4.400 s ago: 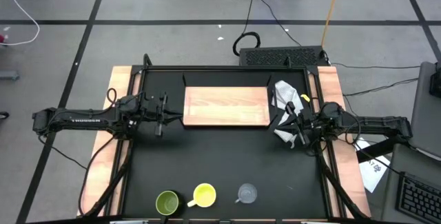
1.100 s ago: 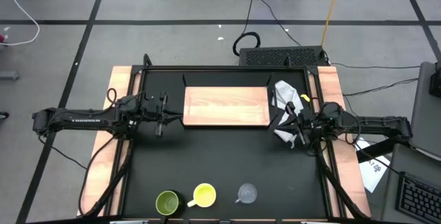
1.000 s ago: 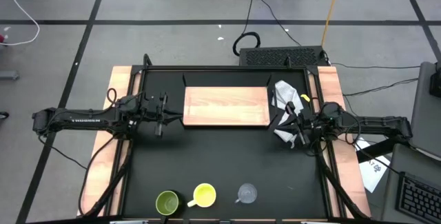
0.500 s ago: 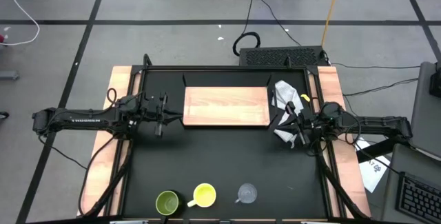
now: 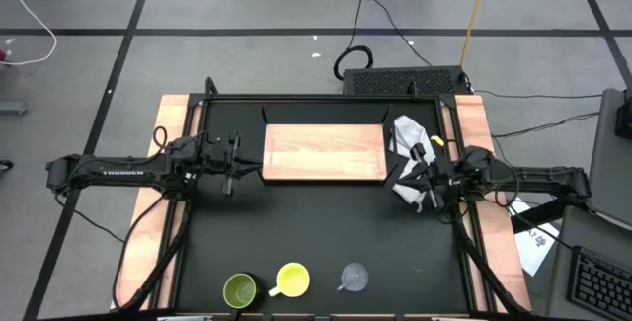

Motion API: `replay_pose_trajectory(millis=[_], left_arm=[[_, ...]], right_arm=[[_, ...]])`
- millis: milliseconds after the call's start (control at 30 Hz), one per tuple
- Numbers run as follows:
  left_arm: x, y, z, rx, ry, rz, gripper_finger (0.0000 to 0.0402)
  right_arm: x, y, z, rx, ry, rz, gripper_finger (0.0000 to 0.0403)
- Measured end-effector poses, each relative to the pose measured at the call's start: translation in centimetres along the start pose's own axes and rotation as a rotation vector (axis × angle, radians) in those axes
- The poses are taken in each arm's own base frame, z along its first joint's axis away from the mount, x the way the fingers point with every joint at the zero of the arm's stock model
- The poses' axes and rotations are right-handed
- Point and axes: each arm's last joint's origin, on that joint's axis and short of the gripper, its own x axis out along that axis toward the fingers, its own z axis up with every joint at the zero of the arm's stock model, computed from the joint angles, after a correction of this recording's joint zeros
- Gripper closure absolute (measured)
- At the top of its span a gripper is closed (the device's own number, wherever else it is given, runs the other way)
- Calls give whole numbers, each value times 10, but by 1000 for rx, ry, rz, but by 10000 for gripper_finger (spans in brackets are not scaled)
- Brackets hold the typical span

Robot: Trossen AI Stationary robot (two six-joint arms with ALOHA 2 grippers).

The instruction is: Stack small to large cups/mugs on shelf

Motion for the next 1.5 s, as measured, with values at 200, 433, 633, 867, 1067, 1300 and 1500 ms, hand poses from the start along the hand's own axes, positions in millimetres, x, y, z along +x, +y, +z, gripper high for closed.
replay_pose_trajectory(millis=[200,433,633,867,1067,1300,1500], left_arm=[[0,0,0,0,0,0,369],[0,0,0,0,0,0,369],[0,0,0,0,0,0,369],[0,0,0,0,0,0,369],[0,0,0,0,0,0,369],[0,0,0,0,0,0,369],[0,0,0,0,0,0,369]], right_arm=[[0,0,1,1,-6,0,403],[2,4,10,-25,-100,44,403],[7,9,8,-16,-92,94,403],[13,13,8,-7,-101,141,403],[23,18,10,37,-86,174,403],[43,25,19,49,-33,230,403],[65,30,25,52,21,273,403]])
